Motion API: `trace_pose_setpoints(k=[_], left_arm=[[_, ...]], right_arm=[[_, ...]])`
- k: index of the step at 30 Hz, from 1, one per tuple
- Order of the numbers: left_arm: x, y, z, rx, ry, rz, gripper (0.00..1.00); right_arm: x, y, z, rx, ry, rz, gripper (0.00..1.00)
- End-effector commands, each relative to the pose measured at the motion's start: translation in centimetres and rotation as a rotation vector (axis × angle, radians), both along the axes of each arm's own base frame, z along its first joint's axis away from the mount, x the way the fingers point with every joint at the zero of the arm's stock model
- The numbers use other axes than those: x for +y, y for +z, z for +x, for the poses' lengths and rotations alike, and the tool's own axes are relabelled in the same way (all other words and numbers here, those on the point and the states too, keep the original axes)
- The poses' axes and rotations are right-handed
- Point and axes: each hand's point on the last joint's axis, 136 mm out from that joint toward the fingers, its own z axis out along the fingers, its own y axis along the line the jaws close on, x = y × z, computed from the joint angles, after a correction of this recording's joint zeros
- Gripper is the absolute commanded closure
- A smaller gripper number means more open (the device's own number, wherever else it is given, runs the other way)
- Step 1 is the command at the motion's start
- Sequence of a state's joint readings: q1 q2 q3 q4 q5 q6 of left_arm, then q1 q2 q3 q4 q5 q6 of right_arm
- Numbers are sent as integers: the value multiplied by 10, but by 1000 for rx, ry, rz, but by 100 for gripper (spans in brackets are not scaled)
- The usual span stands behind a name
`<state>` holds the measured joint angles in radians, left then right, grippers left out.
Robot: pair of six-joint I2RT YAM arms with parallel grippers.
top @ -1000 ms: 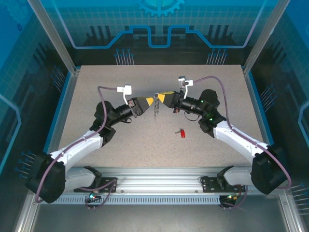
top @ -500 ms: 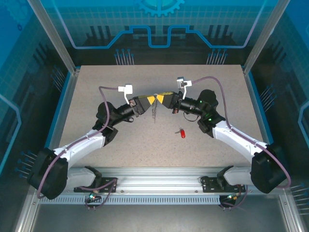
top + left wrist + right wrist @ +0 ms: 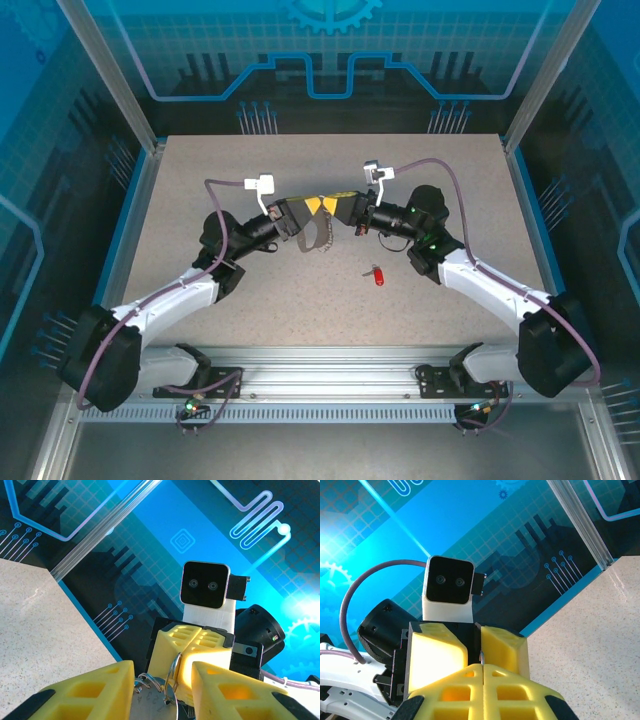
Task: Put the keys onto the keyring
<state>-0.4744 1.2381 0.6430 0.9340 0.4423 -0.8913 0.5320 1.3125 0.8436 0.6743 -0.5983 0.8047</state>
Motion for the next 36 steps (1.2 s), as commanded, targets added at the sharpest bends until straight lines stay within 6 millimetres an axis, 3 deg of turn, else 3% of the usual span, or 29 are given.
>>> trace_pose_setpoints(k=[1, 19, 27, 29, 31, 36], left_arm=[[3, 27, -6, -87, 12, -39, 65], [-4, 29, -4, -89, -6, -37, 79], [-8, 28, -2, -86, -15, -22, 100], [-9, 25, -1, -79, -17, -5, 100], [-10, 24, -2, -79, -18, 16, 100], [-18, 23, -6, -96, -71, 83, 100]], right_arm=[[4, 17, -2, -49, 3, 31, 100], [6, 10, -1, -34, 13, 14, 100], [1, 3, 0, -16, -1, -27, 100], [-7, 6, 1, -18, -19, -30, 85], [-18, 9, 2, -21, -45, -40, 76], [-41, 11, -3, -30, -91, -73, 71]])
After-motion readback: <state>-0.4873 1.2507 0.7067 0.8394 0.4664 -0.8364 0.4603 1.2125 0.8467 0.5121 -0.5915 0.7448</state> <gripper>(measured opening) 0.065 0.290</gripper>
